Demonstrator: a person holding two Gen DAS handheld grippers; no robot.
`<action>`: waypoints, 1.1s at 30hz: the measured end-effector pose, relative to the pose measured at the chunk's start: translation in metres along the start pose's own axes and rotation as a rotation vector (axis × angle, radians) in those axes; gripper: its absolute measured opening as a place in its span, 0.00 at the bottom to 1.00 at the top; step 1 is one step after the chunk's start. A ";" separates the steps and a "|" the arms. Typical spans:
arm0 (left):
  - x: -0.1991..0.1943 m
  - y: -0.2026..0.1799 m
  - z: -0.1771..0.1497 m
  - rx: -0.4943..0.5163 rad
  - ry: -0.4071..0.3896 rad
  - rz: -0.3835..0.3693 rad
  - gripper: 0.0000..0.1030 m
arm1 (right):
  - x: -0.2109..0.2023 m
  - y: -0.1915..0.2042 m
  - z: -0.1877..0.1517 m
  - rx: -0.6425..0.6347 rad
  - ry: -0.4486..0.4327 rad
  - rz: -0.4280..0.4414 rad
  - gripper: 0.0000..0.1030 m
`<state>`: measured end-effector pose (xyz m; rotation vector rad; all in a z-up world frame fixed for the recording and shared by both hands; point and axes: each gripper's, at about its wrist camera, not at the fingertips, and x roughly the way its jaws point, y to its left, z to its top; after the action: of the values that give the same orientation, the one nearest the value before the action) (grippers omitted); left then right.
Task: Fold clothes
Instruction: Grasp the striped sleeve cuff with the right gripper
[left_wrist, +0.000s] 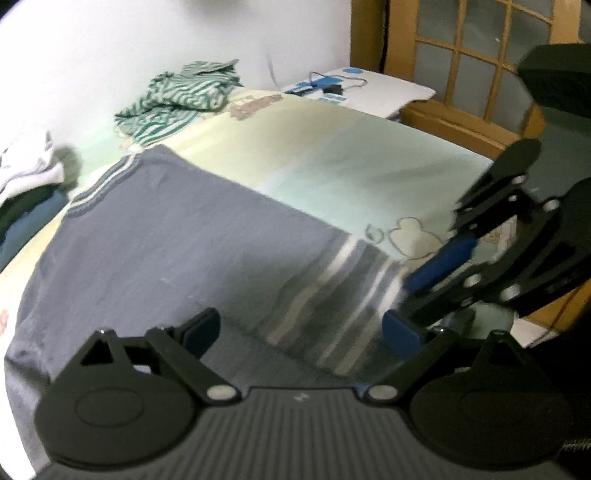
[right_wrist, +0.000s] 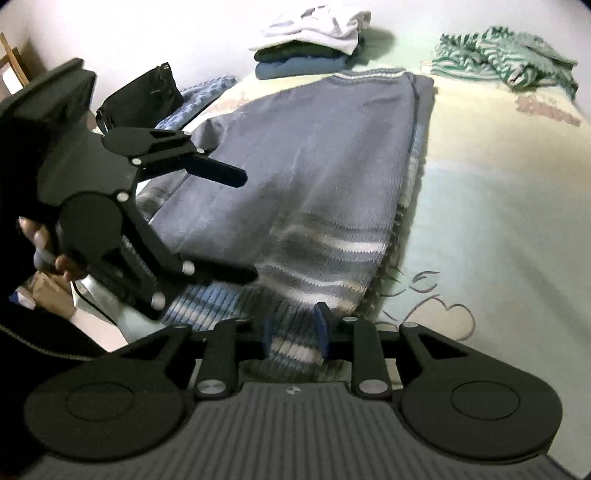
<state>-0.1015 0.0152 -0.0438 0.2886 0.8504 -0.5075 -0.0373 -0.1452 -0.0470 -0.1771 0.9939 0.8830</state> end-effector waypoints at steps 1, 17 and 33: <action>0.003 -0.005 0.001 0.010 0.005 -0.007 0.92 | 0.004 -0.002 0.001 -0.013 0.016 -0.008 0.17; 0.026 -0.035 0.002 -0.113 0.127 0.049 0.89 | 0.061 -0.090 0.106 -0.007 -0.075 0.042 0.13; -0.027 -0.015 -0.045 -0.563 0.031 0.258 0.91 | 0.069 -0.014 0.140 -0.295 -0.041 0.226 0.33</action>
<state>-0.1530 0.0304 -0.0519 -0.1127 0.9350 -0.0126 0.0805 -0.0443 -0.0264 -0.2989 0.8520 1.2354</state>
